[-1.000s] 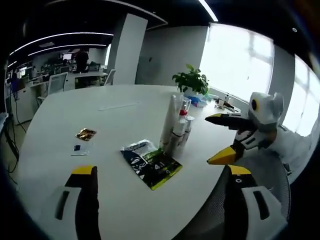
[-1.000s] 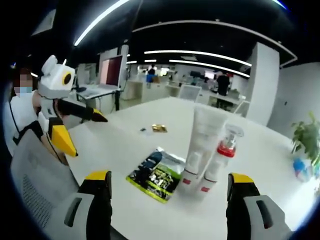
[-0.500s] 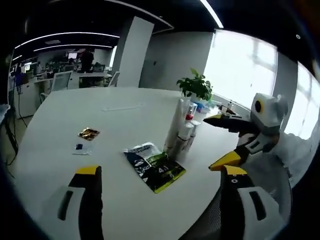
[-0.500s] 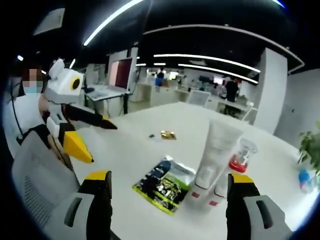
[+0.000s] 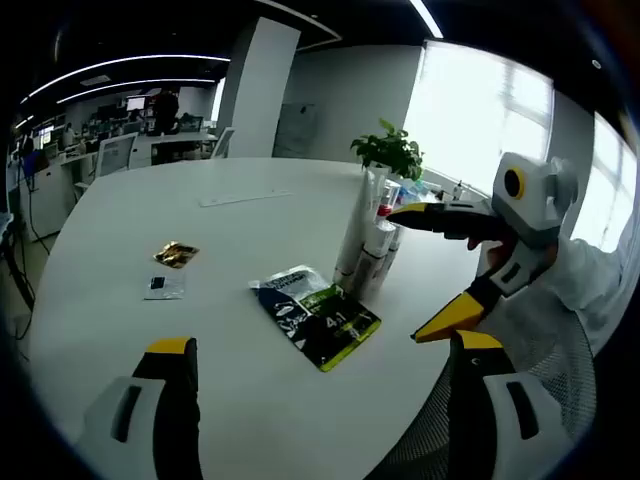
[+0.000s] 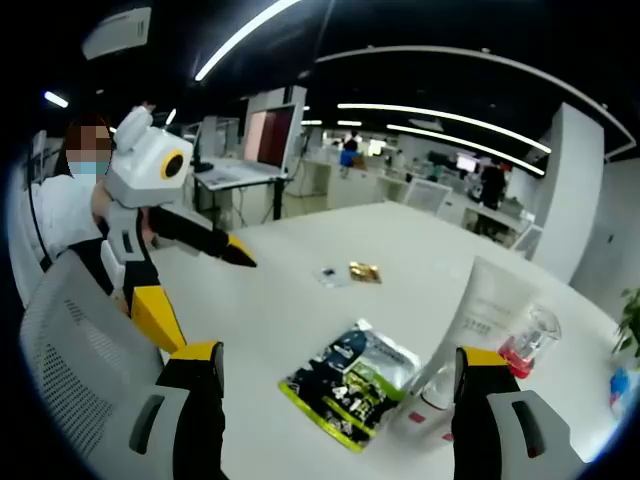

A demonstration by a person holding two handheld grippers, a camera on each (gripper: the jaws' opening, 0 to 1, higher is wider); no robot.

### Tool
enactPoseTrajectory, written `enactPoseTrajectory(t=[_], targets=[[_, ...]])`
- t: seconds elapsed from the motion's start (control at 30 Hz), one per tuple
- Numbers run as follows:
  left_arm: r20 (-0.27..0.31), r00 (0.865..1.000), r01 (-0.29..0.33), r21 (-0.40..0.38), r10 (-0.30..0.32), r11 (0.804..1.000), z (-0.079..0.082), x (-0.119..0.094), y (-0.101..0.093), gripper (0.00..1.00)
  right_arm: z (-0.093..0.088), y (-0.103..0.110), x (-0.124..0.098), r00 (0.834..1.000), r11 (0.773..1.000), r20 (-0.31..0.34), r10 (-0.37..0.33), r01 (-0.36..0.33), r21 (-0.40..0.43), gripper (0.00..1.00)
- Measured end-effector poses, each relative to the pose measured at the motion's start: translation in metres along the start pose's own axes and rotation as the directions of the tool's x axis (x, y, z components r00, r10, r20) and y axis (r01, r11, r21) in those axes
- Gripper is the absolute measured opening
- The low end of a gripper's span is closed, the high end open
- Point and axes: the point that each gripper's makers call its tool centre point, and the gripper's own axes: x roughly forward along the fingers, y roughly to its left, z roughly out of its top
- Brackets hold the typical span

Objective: Arrange the skincare products in the storage area until every visible bottle or jar stands upright without overlapping.

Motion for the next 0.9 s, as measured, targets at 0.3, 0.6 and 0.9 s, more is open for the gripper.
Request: enactPoseTrajectory(t=[0.3,0.6,0.9], targets=[[-0.021,0.999,-0.035,0.004,0.035,0.999,-0.005,0.004,0.016,0.99,0.001,0.002,0.016,0.999,0.999,-0.003,0.036,-0.036,-0.020,0.96],[-0.018,0.998,-0.066,-0.002,0.066,0.998,-0.008,0.007,0.028,0.95,0.002,0.008,0.032,0.997,0.996,0.004,0.079,-0.079,-0.031,0.82],[-0.024,0.996,-0.082,0.032,0.083,0.996,-0.007,0.013,0.036,0.83,-0.002,0.008,0.043,0.995,0.994,-0.005,0.099,-0.099,-0.055,0.72]])
